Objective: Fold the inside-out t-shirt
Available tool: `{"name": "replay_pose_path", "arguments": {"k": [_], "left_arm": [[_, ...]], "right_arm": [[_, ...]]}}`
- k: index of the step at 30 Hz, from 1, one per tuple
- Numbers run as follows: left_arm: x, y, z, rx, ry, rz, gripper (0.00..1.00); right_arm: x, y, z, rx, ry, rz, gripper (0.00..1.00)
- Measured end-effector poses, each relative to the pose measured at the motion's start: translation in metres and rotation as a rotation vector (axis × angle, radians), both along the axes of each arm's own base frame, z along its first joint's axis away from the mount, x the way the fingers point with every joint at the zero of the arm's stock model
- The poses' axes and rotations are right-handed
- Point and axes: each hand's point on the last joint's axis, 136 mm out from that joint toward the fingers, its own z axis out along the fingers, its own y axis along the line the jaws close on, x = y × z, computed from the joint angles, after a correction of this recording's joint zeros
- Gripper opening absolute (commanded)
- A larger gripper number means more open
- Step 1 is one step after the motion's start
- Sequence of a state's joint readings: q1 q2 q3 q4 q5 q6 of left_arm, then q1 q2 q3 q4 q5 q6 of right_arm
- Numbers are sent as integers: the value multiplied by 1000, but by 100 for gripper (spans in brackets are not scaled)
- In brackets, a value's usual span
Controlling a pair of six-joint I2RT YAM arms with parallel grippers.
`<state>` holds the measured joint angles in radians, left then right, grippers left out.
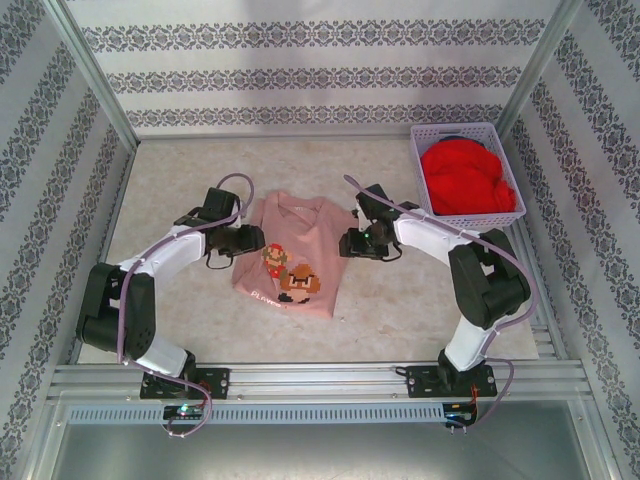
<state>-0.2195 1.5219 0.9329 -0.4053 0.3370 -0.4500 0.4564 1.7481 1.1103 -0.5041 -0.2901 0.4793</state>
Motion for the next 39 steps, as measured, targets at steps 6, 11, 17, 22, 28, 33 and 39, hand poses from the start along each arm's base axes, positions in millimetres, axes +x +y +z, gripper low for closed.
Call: {"name": "replay_pose_path", "arguments": {"k": [6,11,17,22,28,33,39], "left_arm": [[-12,-3,-15,-7,49,-41,34],[-23,-2,-37,0,116,-55,30],[-30,-2,-53,4,162,-68,21],[-29,-4,-52,0,155,-77,2],[-28,5,-36,35,96,-45,0],[-31,14,-12,49,17,-4,0],[-45,32,-16,110,31,58,0]], "right_arm": [[13,13,0,22,-22,-15,48],[21,20,8,23,-45,-10,48],[27,24,15,27,-69,-8,48],[27,24,8,12,-48,-7,47],[33,23,3,-16,-45,-9,46],[40,21,-8,-56,-26,-17,45],[42,18,-23,-99,7,-23,42]]}}
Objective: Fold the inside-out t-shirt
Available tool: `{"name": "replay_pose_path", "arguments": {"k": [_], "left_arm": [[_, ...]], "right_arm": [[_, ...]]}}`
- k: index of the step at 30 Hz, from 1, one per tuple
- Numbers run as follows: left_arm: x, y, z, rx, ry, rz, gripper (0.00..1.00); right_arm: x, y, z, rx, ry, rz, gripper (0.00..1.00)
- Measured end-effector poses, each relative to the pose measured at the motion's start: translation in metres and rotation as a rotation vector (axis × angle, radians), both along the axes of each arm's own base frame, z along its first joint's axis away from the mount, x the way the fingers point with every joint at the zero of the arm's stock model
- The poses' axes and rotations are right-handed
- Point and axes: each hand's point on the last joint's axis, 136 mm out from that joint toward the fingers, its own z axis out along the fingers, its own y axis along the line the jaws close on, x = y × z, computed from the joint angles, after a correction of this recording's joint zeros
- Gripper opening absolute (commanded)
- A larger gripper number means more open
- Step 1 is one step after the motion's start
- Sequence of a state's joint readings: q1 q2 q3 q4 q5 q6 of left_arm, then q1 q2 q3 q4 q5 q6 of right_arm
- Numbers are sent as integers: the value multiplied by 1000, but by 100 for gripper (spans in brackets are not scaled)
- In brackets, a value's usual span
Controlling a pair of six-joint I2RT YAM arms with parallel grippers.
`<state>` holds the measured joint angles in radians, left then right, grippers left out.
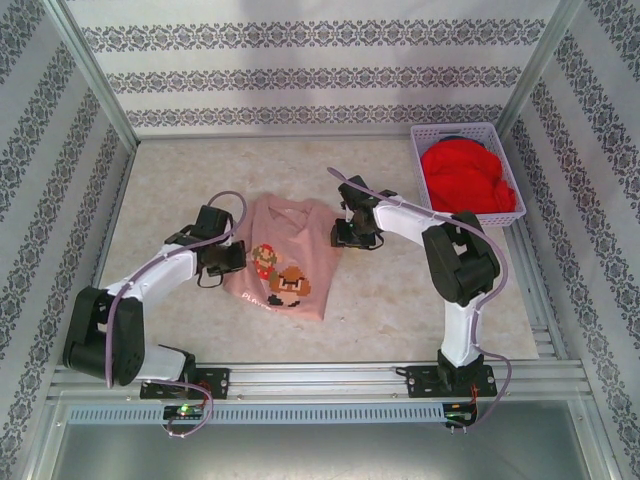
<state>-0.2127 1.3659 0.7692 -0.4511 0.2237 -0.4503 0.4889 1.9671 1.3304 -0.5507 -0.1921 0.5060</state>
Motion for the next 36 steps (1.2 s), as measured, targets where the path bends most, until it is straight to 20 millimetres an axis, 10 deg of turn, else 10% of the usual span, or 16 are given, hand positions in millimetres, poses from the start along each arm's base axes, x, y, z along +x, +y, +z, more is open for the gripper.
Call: {"name": "replay_pose_path", "arguments": {"k": [11,19,29,36], "left_arm": [[-23,10,-21,-1,70,66,0],[-25,6,-23,-27,75,70,0],[-35,18,-12,-24,6,147,0],[-51,36,-21,2,3,245,0]], "right_arm": [[4,6,19,1,-72,54,52],[-1,80,52,67,-186,223,49],[25,84,-4,37,-78,154,42],[32,77,-3,73,-50,92,41]]}}
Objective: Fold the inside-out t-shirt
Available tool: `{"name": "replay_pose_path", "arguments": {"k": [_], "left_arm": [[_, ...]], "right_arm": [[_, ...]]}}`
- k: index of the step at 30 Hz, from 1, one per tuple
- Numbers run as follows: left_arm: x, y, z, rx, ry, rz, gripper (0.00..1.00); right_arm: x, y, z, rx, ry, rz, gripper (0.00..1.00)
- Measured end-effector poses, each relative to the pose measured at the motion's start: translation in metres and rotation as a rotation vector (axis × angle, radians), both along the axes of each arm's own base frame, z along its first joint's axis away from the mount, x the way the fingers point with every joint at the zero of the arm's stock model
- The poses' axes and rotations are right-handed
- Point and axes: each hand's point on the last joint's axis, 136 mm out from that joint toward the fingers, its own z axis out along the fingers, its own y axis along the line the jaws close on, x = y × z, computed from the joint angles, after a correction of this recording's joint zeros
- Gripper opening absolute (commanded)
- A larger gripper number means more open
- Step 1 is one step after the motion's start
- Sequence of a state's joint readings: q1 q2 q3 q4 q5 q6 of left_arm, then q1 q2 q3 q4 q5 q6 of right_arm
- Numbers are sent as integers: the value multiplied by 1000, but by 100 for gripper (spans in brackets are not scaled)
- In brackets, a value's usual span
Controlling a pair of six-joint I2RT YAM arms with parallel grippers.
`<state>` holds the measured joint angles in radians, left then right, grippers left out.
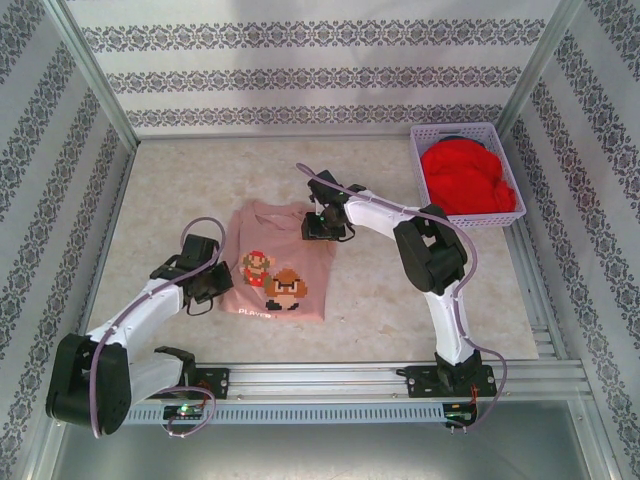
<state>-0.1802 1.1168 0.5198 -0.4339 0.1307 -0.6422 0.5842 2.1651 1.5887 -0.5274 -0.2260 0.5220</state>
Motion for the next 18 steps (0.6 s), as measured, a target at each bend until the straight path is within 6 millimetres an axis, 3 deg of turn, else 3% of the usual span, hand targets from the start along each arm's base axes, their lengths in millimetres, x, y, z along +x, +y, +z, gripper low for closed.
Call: {"name": "replay_pose_path", "arguments": {"k": [4,11,14,18], "left_arm": [[-8,4,-8,4,20,32,1],[-6,12,-5,32,11,67,32],[7,12,9,34,-30,68,37],[42,0,31,0,-95,31,37]], "right_arm": [[-1,2,0,9,8,1,41],[0,5,2,23,12,7,43],[0,5,2,23,12,8,43],[0,5,2,23,11,8,44]]}}
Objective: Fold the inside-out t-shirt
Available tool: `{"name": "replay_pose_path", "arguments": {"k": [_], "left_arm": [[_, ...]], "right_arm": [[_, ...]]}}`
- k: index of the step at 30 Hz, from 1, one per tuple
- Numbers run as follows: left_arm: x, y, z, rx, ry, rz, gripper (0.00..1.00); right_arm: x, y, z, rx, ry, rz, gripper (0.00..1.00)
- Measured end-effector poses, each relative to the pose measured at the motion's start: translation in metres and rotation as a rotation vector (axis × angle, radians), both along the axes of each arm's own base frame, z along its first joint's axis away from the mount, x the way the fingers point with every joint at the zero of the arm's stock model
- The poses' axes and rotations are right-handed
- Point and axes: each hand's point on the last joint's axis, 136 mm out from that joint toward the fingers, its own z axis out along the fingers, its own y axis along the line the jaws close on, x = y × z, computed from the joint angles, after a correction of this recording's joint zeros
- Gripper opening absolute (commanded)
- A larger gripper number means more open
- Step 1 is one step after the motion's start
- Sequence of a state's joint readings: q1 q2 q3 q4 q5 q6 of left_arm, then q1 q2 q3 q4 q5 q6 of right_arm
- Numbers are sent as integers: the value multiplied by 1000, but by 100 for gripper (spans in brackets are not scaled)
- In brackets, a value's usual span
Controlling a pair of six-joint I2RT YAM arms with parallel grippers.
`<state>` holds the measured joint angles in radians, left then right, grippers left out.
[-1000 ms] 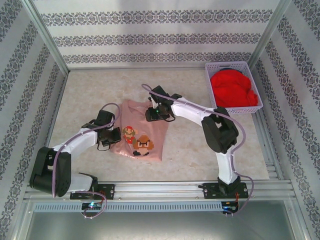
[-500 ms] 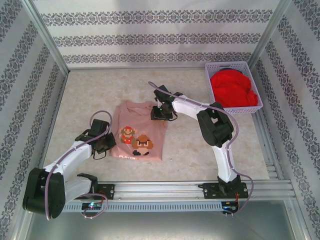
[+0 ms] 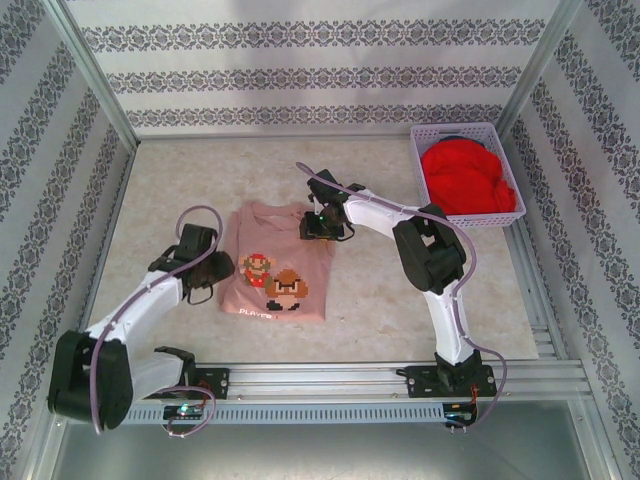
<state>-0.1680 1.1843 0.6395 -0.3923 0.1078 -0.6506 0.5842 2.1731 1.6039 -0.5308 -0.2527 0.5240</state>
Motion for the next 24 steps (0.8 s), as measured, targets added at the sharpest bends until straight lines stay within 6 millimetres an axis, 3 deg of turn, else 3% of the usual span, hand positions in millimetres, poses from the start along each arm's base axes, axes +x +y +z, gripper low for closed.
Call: {"name": "replay_pose_path", "arguments": {"k": [3,6,11,12,15,20,24], "left_arm": [[25,-13,1,-36,-4,-43,33],[38,-24,-12,-63,34,-84,28],[40,-34,-36,-89,108,-138,0],[40,-35,-38,-90,112,-146,0],[43,-27,-38,-77,110,-135,0],[51,7,-16,-21,34,-39,0],[52,18,-10,8,12,-5,0]], "right_arm": [[0,0,0,0,-1,3,44],[0,0,0,0,-1,3,43],[0,0,0,-1,-2,6,44],[0,0,1,-1,-2,6,44],[0,0,1,-2,0,6,44],[2,1,3,-5,-7,17,46],[5,3,6,-5,-16,30,48]]}}
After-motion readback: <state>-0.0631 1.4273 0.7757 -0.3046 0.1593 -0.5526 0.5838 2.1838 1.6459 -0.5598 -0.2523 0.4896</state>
